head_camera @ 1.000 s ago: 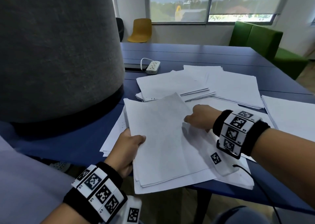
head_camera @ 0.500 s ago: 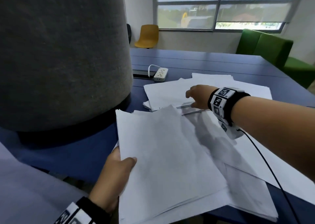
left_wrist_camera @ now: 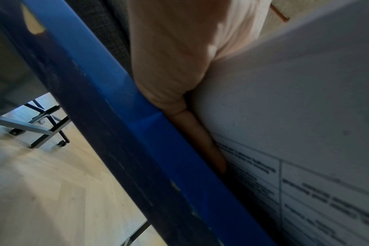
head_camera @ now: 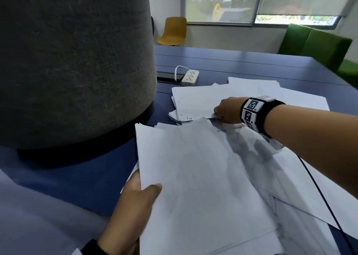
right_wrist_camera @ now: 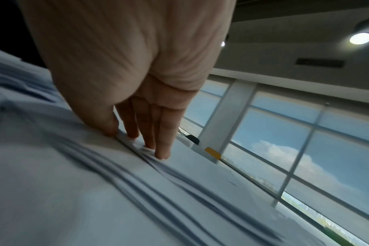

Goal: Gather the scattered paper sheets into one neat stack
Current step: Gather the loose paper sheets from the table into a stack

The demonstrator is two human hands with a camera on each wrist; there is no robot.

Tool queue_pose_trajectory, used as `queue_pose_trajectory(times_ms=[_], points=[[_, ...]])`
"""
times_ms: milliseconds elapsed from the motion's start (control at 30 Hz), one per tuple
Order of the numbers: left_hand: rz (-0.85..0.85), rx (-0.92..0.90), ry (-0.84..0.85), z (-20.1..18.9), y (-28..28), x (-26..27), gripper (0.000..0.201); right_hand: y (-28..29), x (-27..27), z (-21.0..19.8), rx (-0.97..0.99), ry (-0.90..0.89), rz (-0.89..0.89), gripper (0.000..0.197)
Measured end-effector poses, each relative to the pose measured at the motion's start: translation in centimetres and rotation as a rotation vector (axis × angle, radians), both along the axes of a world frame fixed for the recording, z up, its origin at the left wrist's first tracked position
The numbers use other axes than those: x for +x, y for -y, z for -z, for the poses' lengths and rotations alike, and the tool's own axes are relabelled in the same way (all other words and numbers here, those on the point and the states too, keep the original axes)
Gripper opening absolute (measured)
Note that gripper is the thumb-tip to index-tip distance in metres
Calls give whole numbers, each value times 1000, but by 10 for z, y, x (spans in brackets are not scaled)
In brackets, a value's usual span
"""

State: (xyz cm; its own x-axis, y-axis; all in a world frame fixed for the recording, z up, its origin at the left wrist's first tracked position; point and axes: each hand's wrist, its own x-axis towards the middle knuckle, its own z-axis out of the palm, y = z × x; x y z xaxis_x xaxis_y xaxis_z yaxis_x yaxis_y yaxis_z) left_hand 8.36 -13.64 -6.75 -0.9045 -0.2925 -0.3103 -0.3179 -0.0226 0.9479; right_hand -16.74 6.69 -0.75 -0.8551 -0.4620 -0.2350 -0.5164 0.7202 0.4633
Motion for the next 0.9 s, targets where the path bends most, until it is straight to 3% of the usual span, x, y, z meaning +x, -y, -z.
queue_pose_trajectory(times_ms=[200,467,600,700,833,900], points=[[3,-2,-8,3,-1,-1,31,2,-1,6,70,-61,-80,30],[19,-13,-49,12,2,-2,30,3,16,-18,-242,-132,83,29],[27,9,-78,12,1,-2,36,11,54,-40,-282,-185,84,29],[13,44,-92,14,1,-4,33,25,89,-53,-277,-85,89,22],[-11,44,-133,13,-1,-5,36,48,133,-55,-369,159,125,34],[-4,52,-142,13,-2,-5,38,59,145,-47,-390,272,159,30]])
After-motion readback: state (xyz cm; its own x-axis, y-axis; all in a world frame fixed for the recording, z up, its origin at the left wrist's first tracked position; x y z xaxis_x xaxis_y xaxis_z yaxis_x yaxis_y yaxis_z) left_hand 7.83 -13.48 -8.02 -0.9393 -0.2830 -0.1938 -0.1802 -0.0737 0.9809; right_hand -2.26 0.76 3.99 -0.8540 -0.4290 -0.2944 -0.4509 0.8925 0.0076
